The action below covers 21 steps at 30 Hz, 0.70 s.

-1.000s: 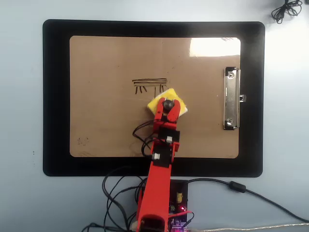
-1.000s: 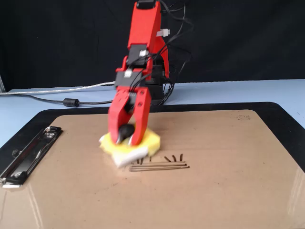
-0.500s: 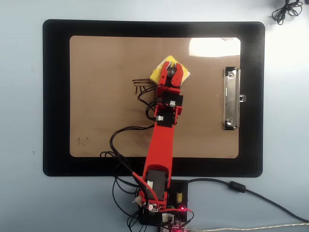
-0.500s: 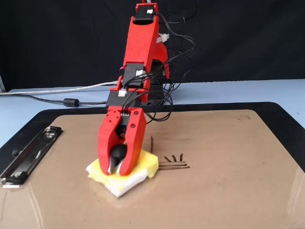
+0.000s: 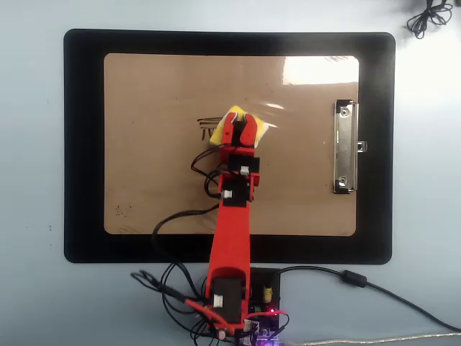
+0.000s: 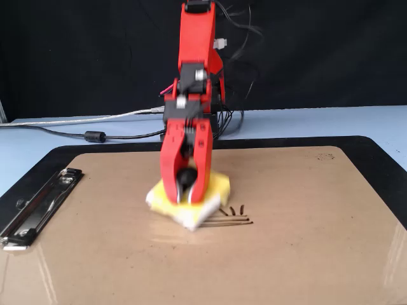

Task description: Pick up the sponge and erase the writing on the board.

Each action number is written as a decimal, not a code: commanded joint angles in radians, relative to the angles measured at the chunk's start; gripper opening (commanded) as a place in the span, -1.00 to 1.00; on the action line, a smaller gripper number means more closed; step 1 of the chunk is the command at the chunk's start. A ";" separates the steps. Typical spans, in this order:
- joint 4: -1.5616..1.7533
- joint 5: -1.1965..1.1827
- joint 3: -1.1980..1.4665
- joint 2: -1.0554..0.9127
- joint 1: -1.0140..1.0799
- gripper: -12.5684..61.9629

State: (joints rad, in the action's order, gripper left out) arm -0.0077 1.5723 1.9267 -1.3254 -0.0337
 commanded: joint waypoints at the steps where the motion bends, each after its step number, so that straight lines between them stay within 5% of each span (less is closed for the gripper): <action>1: -0.002 0.066 -0.091 0.104 -0.038 -0.88; 4: -0.011 0.086 -0.097 0.110 -0.052 -0.88; 14: -0.012 0.078 0.762 -0.765 -0.046 -0.88; 17: 0.003 0.078 0.721 -0.684 -0.049 -0.88; 21: 0.002 0.081 0.405 -0.336 -0.052 -0.88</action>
State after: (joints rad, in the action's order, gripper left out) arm -0.0169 1.6337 2.3761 -1.7319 -0.0721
